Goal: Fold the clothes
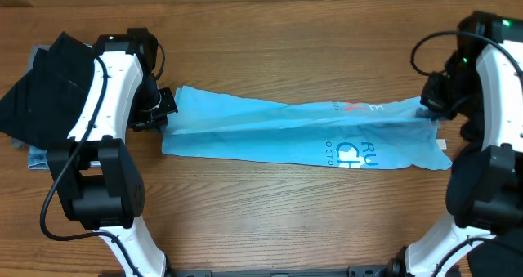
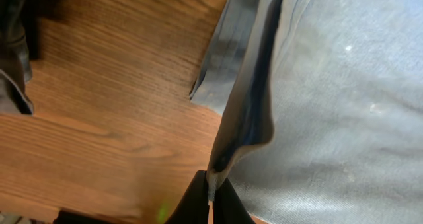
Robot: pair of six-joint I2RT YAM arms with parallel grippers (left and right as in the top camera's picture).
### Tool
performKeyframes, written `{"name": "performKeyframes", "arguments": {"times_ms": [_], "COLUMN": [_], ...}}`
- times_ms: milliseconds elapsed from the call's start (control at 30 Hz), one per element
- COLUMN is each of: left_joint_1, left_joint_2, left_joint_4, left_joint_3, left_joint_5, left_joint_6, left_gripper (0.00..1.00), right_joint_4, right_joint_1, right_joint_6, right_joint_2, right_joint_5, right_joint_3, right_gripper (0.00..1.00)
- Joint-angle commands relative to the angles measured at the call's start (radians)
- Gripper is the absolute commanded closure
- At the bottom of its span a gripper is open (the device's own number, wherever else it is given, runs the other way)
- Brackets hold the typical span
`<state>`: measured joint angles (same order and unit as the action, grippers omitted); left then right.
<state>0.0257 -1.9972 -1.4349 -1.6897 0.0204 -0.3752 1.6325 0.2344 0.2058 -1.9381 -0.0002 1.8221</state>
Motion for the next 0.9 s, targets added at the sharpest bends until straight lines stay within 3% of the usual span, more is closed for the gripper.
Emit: {"name": "performKeyframes", "arguments": {"times_ms": [0,433,867], "left_joint_1": [-0.007,-0.03,-0.039], "left_joint_2": [0.023,0.023,0.023], "left_joint_4": [-0.011,0.021,0.026], "left_joint_3": [-0.022,0.034,0.149], "left_joint_5": [0.024,0.02,0.042], "left_joint_6": [0.02,0.005,0.001], "left_gripper": [0.96,0.96,0.96], "right_joint_4": [-0.043,-0.219,-0.259], "right_joint_1": [-0.006,-0.015,0.052], "right_joint_6": [0.008,0.024,0.054], "right_joint_2": [0.031,0.031,0.031], "right_joint_5": [-0.002,0.0,0.026], "right_joint_3": [-0.098,-0.332,-0.386], "right_gripper": [0.96,0.96,0.96]}}
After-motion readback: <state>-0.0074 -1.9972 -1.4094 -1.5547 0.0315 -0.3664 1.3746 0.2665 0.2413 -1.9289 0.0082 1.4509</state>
